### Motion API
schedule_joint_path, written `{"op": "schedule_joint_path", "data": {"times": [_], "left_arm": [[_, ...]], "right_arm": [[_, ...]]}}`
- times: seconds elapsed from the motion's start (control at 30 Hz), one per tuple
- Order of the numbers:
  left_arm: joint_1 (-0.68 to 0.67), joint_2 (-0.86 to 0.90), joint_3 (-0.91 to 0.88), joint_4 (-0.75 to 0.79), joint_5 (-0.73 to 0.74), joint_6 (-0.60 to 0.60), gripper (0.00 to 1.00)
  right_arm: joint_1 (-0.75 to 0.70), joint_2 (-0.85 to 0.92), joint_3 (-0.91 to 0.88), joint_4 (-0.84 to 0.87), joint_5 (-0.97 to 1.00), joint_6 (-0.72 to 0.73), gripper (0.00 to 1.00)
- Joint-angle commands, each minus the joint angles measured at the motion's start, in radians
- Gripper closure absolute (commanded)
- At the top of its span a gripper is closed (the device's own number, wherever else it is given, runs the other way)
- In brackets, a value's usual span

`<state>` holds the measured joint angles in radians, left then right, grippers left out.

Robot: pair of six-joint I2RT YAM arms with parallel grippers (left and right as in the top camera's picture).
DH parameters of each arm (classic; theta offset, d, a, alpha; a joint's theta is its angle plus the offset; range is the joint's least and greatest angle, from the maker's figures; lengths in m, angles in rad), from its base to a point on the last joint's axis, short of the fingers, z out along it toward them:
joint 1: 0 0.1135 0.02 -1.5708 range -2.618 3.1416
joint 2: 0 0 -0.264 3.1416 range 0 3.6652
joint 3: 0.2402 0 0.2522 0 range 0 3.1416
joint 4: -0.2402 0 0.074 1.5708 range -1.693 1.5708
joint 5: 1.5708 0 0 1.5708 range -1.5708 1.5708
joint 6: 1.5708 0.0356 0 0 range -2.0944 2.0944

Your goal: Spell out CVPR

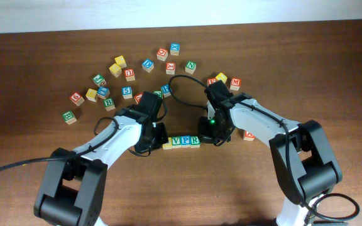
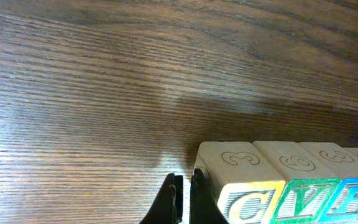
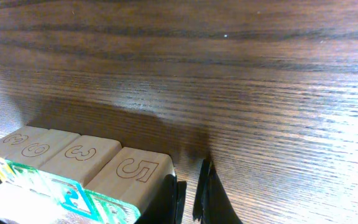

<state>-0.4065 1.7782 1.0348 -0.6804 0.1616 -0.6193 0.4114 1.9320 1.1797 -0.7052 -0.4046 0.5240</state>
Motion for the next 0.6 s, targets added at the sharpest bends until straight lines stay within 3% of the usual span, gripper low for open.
{"op": "schedule_joint_path", "data": {"times": [0.0,0.47,0.57], "left_arm": [[-0.005,-0.004,-0.006,0.003,0.032,0.023,1.0],[-0.005,-0.004,-0.006,0.018,-0.001,0.023,1.0],[-0.005,-0.004,-0.006,0.01,-0.003,0.023,0.95]], "right_arm": [[0.008,0.008,-0.005,0.005,0.001,0.009,0.96],[0.008,0.008,-0.005,-0.012,0.002,0.009,0.95],[0.008,0.008,-0.005,-0.016,0.037,0.009,0.94]]}}
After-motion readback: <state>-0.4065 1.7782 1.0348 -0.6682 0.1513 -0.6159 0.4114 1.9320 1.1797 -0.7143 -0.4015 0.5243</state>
